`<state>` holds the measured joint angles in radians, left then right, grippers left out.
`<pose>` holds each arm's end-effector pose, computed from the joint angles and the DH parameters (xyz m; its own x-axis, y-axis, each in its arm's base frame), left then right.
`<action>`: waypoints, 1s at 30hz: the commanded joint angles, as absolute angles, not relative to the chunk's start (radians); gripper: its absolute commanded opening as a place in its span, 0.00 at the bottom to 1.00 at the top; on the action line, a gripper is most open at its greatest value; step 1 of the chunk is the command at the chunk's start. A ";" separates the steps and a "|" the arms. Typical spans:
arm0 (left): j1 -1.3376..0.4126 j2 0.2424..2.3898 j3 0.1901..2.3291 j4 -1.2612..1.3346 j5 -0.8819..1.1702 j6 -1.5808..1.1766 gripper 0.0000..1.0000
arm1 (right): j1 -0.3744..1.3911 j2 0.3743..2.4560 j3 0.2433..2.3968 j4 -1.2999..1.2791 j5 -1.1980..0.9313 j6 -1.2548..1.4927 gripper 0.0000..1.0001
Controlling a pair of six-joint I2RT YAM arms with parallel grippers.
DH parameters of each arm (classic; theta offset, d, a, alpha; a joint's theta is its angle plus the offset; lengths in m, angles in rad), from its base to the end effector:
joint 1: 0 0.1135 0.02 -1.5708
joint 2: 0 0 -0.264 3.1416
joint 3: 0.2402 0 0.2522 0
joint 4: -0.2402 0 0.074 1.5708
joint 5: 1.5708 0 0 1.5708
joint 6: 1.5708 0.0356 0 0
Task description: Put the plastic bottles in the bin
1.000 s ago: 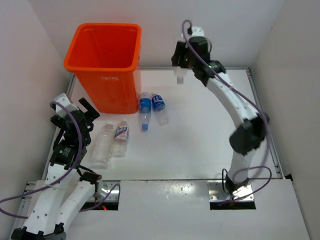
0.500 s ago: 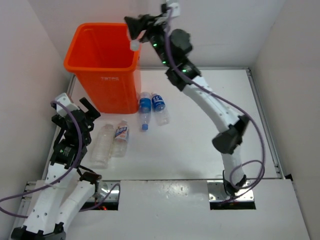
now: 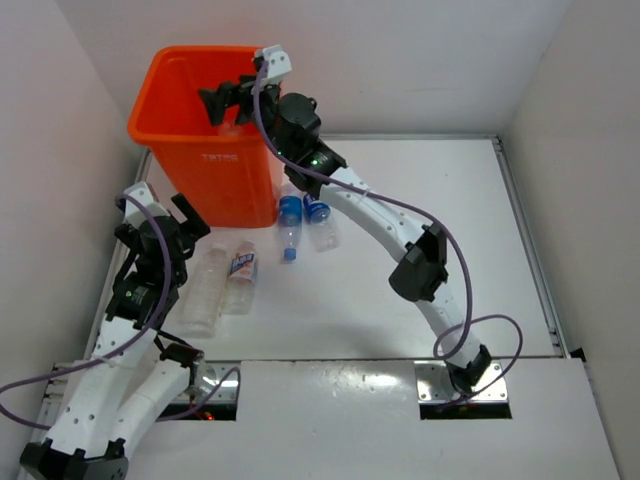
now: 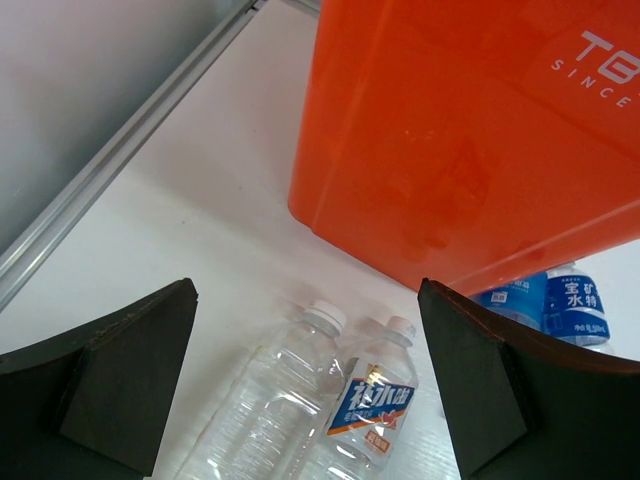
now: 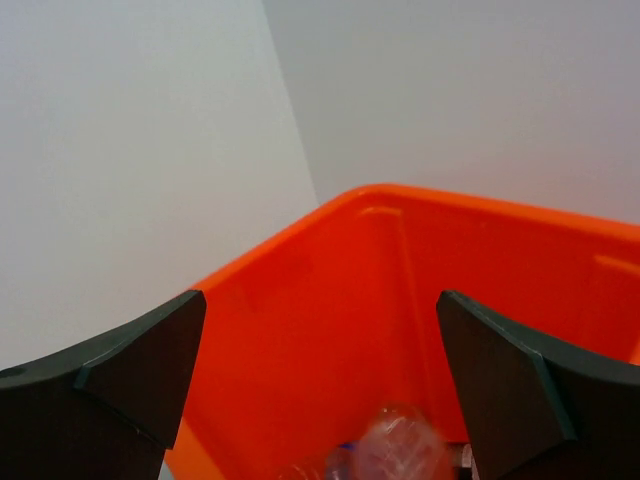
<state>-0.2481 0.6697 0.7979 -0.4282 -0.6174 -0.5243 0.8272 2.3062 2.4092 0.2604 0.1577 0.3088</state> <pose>0.1473 -0.0161 0.3378 -0.0798 -0.4008 -0.9127 -0.4342 0.8382 -0.3301 0.3674 0.3912 0.4329 0.0385 0.4853 -0.8735 -0.6710 0.6603 0.3372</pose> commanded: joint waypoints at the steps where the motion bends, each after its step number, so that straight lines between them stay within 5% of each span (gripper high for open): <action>1: -0.256 0.663 0.808 -0.400 -0.597 -0.511 1.00 | 0.821 2.136 2.430 0.327 0.241 0.278 1.00; 7: -0.256 0.663 0.808 -0.400 -0.606 -0.511 1.00 | 0.701 1.898 2.220 0.250 0.440 0.287 1.00; 17: -0.256 0.683 0.799 -0.391 -0.585 -0.511 1.00 | 0.574 1.690 1.447 0.077 0.262 0.285 1.00; 30: -0.256 0.701 0.799 -0.373 -0.546 -0.502 1.00 | 0.586 1.980 1.460 -0.072 0.109 0.356 1.00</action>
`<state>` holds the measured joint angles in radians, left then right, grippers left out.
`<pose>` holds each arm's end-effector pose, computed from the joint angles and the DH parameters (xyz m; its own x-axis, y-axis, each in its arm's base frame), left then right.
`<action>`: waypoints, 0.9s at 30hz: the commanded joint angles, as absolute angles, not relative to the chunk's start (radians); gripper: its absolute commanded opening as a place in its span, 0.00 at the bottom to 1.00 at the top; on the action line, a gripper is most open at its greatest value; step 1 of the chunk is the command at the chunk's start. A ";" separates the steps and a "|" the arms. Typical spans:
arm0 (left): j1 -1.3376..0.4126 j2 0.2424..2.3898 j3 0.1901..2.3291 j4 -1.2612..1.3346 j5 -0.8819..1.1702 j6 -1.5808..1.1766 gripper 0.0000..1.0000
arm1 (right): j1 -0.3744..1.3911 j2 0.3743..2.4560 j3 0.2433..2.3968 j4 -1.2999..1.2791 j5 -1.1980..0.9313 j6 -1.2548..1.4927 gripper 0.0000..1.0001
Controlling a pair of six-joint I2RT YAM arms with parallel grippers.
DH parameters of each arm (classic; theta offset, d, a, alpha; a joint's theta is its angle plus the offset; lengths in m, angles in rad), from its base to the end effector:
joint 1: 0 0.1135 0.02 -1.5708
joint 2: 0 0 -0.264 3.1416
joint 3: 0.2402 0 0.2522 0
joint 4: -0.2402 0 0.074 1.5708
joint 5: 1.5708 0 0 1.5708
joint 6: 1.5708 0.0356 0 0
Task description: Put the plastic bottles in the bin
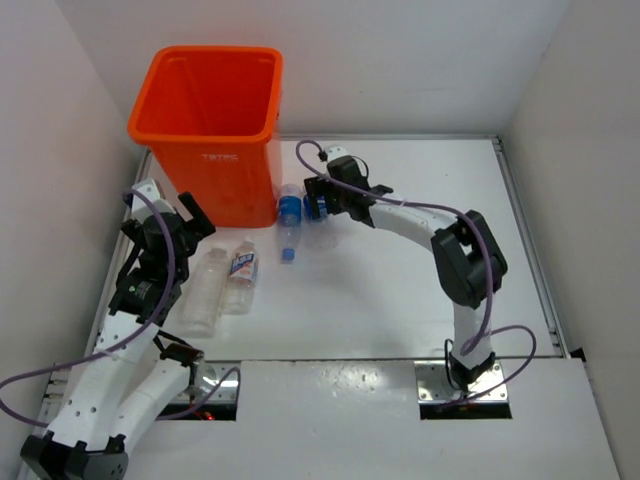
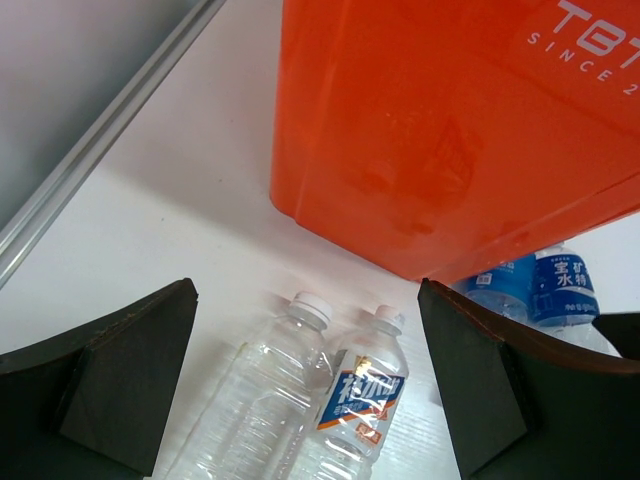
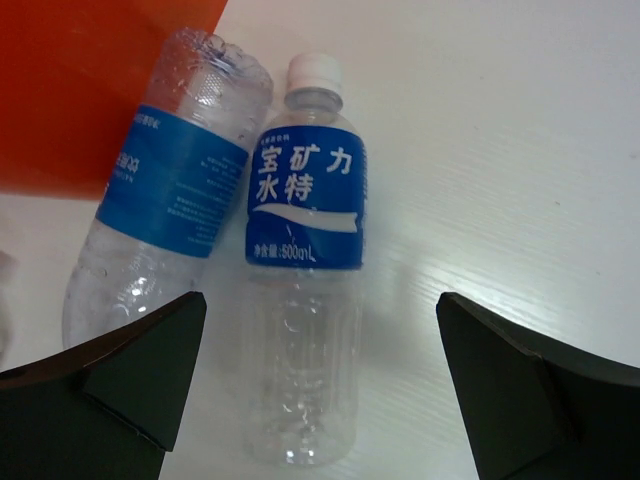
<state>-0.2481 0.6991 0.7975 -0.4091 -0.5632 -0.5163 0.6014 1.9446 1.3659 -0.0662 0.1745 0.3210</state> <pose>0.1548 -0.0196 0.3353 -0.1170 -0.4010 -0.9086 -0.3943 0.8584 -0.3281 0.3675 0.2447 0.2100 -0.6100 -0.0418 -0.7913 -0.2638 0.9524 0.1531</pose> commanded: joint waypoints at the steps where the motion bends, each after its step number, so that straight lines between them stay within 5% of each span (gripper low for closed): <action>1: -0.256 0.701 0.799 -0.373 -0.546 -0.502 1.00 | 0.586 2.009 1.483 -0.095 0.097 0.356 1.00; 9: -0.256 0.710 0.799 -0.373 -0.537 -0.502 1.00 | 0.568 2.187 1.598 -0.248 0.067 0.414 0.97; 16: -0.256 0.719 0.799 -0.373 -0.528 -0.502 1.00 | 0.506 2.214 1.647 -0.313 -0.049 0.436 0.60; 20: -0.256 0.710 0.799 -0.373 -0.537 -0.502 1.00 | 0.454 2.058 1.597 -0.275 -0.081 0.479 0.41; 27: -0.256 0.710 0.799 -0.373 -0.546 -0.502 1.00 | 0.457 1.616 1.413 0.129 0.052 0.543 0.31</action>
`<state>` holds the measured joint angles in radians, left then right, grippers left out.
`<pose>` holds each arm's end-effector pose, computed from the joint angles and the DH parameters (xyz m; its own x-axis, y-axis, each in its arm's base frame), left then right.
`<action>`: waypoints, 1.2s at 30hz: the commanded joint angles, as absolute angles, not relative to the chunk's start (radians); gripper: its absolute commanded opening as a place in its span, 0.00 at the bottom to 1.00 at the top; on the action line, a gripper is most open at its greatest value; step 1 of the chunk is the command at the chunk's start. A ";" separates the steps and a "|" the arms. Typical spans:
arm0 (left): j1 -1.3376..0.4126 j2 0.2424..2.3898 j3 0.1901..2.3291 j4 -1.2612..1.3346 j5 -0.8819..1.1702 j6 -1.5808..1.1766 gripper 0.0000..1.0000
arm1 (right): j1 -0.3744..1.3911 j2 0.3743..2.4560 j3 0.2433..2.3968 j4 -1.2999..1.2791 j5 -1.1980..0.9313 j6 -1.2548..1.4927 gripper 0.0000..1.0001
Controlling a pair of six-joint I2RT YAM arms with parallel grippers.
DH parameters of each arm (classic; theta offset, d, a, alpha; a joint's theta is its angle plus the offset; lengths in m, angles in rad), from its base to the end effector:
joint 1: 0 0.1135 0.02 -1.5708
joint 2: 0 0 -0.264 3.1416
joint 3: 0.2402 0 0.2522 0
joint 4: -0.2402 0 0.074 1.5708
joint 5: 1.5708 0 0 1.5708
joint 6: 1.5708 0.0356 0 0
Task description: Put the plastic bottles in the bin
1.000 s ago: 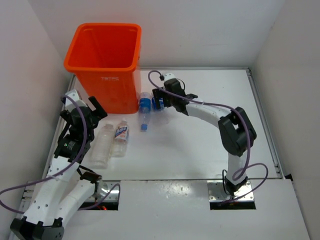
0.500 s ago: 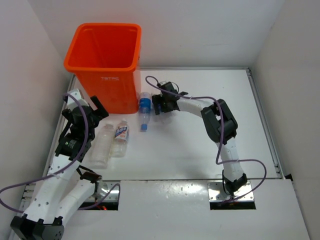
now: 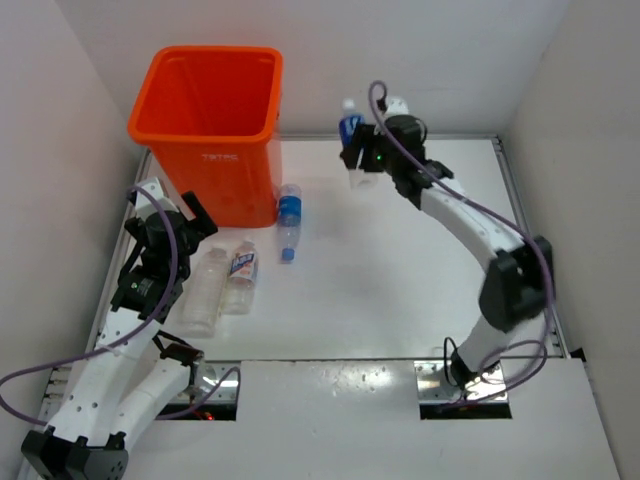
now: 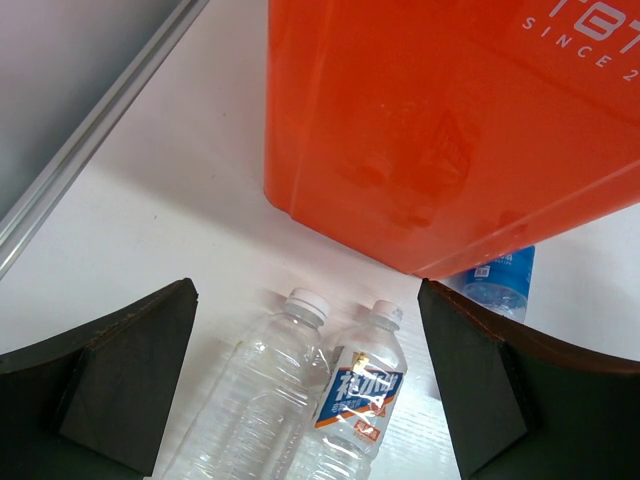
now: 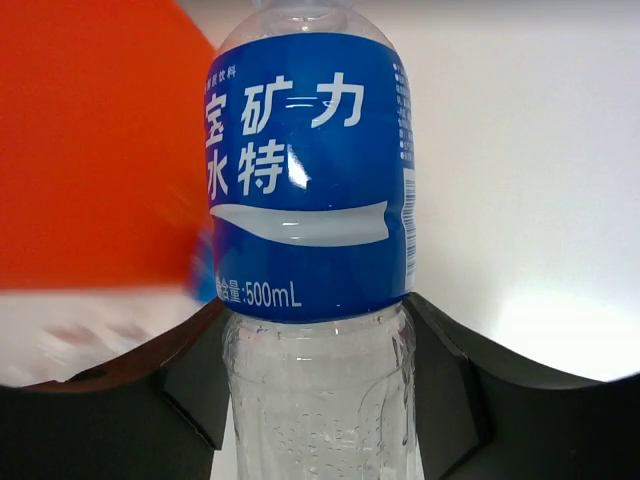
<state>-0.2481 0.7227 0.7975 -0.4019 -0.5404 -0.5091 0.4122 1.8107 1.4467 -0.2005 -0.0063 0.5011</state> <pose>0.1603 -0.0217 0.3327 -0.1444 -0.3946 -0.9075 -0.3803 0.8688 -0.3172 0.3899 0.1707 0.2802 -0.6247 0.2511 -0.7394 -0.1202 0.9047 0.4088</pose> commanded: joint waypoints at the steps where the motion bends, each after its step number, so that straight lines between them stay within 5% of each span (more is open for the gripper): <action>1: -0.256 0.710 0.799 -0.373 -0.546 -0.502 1.00 | 0.475 1.582 1.396 0.200 0.078 0.523 0.31; 8: -0.256 0.710 0.799 -0.373 -0.546 -0.502 1.00 | 0.623 1.632 1.590 0.469 0.175 0.410 0.33; 14: -0.256 0.710 0.799 -0.373 -0.537 -0.502 1.00 | 0.727 2.046 2.232 0.300 0.100 0.327 0.40; 16: -0.256 0.710 0.799 -0.373 -0.537 -0.502 1.00 | 0.741 2.214 2.382 0.240 0.089 0.327 0.47; 19: -0.256 0.710 0.799 -0.373 -0.516 -0.492 1.00 | 0.761 2.295 2.500 0.251 0.089 0.341 0.92; 21: -0.256 0.710 0.799 -0.373 -0.515 -0.492 1.00 | 0.772 2.295 2.513 0.230 0.101 0.331 1.00; 30: -0.256 0.710 0.799 -0.373 -0.515 -0.492 1.00 | 0.749 1.807 2.005 0.388 0.365 0.253 1.00; 36: -0.256 0.701 0.799 -0.373 -0.515 -0.492 1.00 | 0.664 1.487 1.457 0.354 0.463 0.345 1.00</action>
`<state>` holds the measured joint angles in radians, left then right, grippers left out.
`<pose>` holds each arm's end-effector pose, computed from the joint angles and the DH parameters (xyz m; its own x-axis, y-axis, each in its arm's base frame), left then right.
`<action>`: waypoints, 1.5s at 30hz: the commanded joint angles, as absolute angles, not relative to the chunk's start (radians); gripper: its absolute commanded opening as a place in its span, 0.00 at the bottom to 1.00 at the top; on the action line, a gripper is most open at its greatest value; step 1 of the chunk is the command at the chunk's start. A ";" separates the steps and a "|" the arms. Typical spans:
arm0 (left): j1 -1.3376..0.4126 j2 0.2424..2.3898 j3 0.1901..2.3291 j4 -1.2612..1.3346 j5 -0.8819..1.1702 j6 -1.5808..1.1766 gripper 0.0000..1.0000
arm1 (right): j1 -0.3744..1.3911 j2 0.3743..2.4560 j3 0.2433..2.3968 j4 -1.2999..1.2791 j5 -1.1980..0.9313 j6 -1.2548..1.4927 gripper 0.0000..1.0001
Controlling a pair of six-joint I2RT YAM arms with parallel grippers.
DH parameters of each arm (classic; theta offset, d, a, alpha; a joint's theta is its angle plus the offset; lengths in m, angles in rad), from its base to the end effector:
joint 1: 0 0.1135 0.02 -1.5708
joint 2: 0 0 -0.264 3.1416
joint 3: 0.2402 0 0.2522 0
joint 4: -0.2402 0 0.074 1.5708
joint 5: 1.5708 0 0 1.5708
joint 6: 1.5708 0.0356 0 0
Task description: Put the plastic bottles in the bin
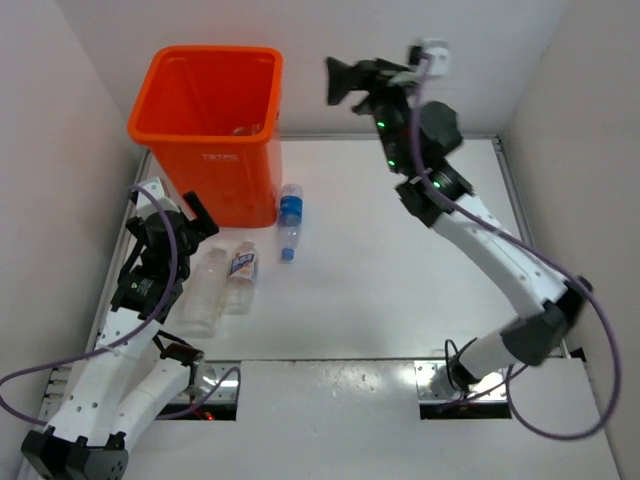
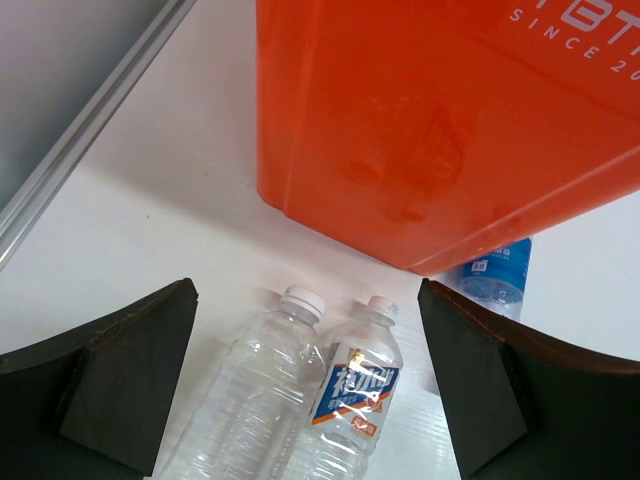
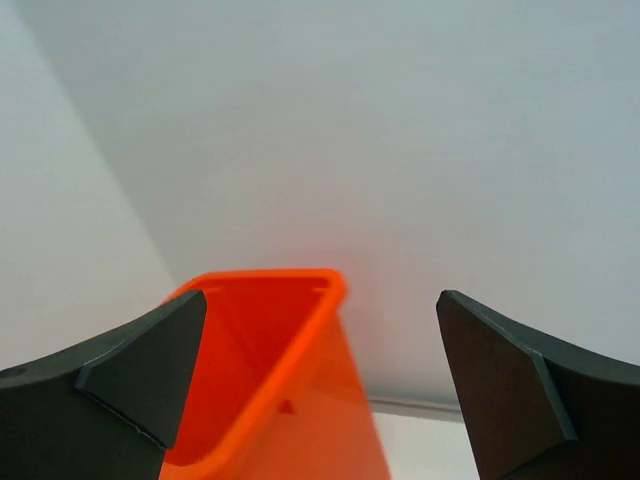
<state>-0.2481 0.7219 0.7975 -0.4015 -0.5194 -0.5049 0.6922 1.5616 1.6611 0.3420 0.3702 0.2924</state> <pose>0.1604 -0.0224 0.3327 -0.1543 -0.3941 -0.9060 -0.3625 0.8756 -0.3192 0.2794 0.2149 0.5073 0.2161 0.5282 -0.8212 -0.4234 0.8085 0.4086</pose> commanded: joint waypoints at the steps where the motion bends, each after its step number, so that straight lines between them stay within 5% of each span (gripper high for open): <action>1: -0.256 0.701 0.799 -0.373 -0.515 -0.492 1.00 | 0.664 1.462 1.404 0.341 0.472 0.368 1.00; 9: -0.256 0.721 0.799 -0.373 -0.506 -0.492 1.00 | 0.675 1.509 1.178 -0.041 0.543 0.687 1.00; 13: -0.256 0.730 0.799 -0.373 -0.506 -0.492 1.00 | 0.667 1.583 1.135 -0.020 0.352 0.764 1.00; 18: -0.256 0.739 0.799 -0.364 -0.506 -0.492 1.00 | 0.617 1.764 1.262 -0.054 0.105 0.830 1.00; 38: -0.256 0.758 0.799 -0.354 -0.468 -0.474 1.00 | 0.589 2.294 1.568 0.005 -0.274 0.996 1.00; 45: -0.256 0.767 0.799 -0.354 -0.459 -0.474 1.00 | 0.558 2.365 1.545 0.119 -0.403 1.112 0.81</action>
<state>-0.2481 0.7692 0.7975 -0.3862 -0.4698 -0.4824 0.5758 2.3280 1.5787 0.0826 -0.3393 1.0393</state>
